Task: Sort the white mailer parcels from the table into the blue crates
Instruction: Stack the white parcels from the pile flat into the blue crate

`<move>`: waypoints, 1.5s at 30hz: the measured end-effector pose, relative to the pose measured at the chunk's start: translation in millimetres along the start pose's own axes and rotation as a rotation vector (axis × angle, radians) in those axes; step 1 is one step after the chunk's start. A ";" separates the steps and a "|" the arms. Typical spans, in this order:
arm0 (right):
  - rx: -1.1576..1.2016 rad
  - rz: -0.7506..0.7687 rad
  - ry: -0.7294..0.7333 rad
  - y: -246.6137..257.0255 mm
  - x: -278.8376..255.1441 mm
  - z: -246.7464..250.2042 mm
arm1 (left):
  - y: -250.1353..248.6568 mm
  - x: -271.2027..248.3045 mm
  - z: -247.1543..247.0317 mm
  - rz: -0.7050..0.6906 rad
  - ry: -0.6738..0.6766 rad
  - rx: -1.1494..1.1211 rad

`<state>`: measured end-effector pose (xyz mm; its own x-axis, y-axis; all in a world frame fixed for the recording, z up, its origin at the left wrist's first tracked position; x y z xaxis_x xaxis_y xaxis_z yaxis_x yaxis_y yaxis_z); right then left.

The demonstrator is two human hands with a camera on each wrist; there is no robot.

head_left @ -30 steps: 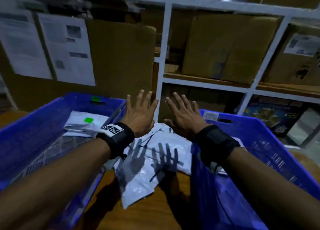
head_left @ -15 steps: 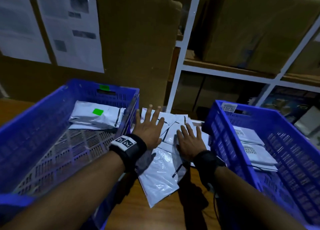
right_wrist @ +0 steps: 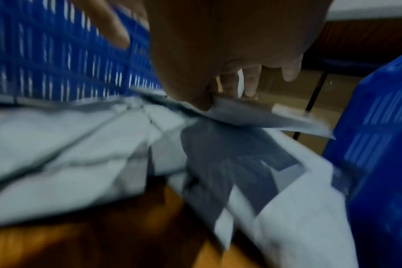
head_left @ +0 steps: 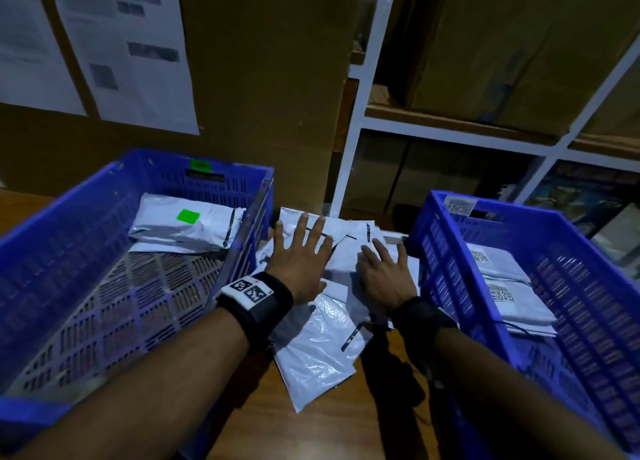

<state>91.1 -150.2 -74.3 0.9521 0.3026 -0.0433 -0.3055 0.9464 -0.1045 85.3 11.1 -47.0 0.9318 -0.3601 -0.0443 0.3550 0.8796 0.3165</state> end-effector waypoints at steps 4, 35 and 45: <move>0.103 0.014 -0.064 -12.5 4.1 49.8 | 7.7 1.2 6.5 0.081 -0.076 -0.050; 0.530 0.077 -0.468 -99.0 -84.1 219.1 | -29.1 -22.5 121.6 0.116 -0.826 0.066; 0.530 -0.057 -0.405 -225.7 -143.4 207.4 | -149.4 25.3 226.5 -0.051 -0.653 0.227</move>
<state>25.4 -383.8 161.6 0.9265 0.1712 0.3350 -0.3072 0.8583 0.4109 38.8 -199.7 119.2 0.6536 -0.5748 0.4923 0.3063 0.7958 0.5224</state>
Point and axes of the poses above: each hand's wrist, its own x-axis towards the middle knuckle, its own z-axis out of the back of the hand, y = z × x, the point moved 5 cm from there along x, towards the middle knuckle, and after that the axes turned 13 degrees about x, right-handed, at the moved point
